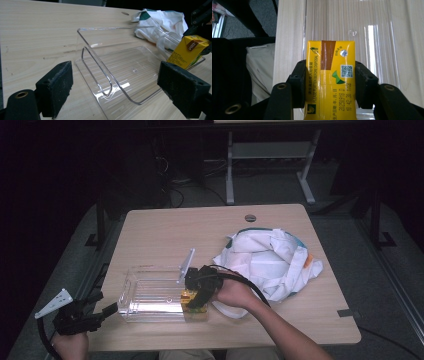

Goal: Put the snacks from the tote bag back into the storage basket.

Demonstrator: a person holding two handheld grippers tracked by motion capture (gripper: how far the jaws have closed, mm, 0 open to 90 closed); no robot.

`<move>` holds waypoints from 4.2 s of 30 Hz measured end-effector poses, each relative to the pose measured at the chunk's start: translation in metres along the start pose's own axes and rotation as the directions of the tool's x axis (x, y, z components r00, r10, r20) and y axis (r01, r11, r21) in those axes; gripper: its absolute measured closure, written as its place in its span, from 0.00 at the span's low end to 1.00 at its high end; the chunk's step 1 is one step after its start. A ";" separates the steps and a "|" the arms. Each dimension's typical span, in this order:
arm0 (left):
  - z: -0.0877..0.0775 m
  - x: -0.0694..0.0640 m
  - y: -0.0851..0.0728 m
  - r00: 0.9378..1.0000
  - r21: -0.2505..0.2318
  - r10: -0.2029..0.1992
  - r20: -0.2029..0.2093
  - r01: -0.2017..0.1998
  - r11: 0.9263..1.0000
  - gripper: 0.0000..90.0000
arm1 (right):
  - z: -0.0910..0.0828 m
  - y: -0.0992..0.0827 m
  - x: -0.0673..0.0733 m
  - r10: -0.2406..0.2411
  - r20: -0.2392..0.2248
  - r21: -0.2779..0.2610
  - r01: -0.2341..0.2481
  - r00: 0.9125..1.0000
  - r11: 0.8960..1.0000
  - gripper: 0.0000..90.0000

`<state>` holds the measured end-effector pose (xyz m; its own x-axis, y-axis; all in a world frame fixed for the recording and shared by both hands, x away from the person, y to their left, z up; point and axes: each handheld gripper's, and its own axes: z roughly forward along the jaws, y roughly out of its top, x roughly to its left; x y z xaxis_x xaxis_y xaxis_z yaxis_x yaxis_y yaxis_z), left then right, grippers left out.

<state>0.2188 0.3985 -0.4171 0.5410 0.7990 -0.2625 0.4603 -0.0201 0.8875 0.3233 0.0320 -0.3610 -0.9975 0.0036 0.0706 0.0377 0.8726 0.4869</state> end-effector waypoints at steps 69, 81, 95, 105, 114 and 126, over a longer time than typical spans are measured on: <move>0.000 0.000 0.000 1.000 -0.001 0.005 -0.001 -0.005 1.000 0.14 | -0.021 0.001 0.001 0.035 -0.029 -0.047 -0.036 0.999 0.998 0.45; -0.001 0.000 0.001 1.000 -0.003 0.007 -0.003 -0.007 1.000 0.14 | -0.035 0.001 -0.003 0.051 -0.021 -0.063 -0.052 0.998 0.997 0.45; 0.000 0.000 0.001 1.000 -0.003 0.006 -0.003 -0.006 1.000 0.14 | -0.050 -0.006 -0.010 0.083 -0.003 -0.078 -0.083 0.997 0.993 0.46; 0.000 0.000 0.001 1.000 -0.002 0.008 -0.004 -0.008 1.000 0.14 | -0.064 -0.011 -0.017 0.102 0.030 -0.082 -0.100 0.994 0.992 0.46; 0.000 -0.001 0.001 1.000 -0.001 0.001 -0.005 -0.001 1.000 0.14 | -0.073 -0.020 -0.028 0.141 0.042 -0.094 -0.136 0.989 0.986 0.45; 0.000 -0.001 0.001 1.000 -0.001 0.002 -0.005 -0.002 1.000 0.14 | -0.083 -0.031 -0.036 0.169 0.063 -0.100 -0.162 0.984 0.982 0.45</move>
<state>0.2185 0.3982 -0.4161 0.5382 0.8020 -0.2592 0.4585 -0.0205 0.8884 0.3629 -0.0353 -0.3064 -0.9785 0.1819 0.0969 0.2049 0.8073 0.5535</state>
